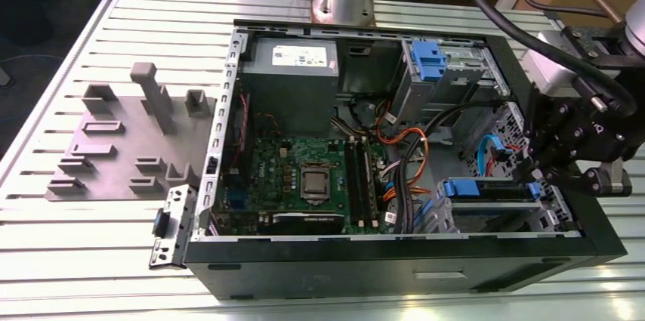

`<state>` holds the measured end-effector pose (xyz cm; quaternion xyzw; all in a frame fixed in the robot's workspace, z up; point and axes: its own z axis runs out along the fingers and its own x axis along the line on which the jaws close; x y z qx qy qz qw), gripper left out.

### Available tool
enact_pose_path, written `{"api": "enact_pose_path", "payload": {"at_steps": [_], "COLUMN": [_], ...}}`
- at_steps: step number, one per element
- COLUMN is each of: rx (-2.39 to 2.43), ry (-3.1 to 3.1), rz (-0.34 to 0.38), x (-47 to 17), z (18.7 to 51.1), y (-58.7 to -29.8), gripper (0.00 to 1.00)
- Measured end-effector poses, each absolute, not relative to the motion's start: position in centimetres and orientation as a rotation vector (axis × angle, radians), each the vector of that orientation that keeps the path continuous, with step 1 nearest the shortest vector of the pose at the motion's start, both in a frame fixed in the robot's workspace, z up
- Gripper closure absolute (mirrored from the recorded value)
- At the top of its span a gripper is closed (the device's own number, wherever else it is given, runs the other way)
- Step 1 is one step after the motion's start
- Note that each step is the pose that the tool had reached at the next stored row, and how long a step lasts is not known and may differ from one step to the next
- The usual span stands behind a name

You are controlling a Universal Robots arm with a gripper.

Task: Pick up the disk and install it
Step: 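Insert the first disk wire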

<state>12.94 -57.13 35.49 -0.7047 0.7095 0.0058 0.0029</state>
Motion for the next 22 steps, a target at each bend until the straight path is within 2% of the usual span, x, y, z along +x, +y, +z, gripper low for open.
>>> {"api": "enact_pose_path", "payload": {"at_steps": [22], "rx": [-2.21], "ry": [2.225], "rz": [0.017], "x": [13.23], "z": [36.35], "y": [-56.98], "gripper": [0.89]}}
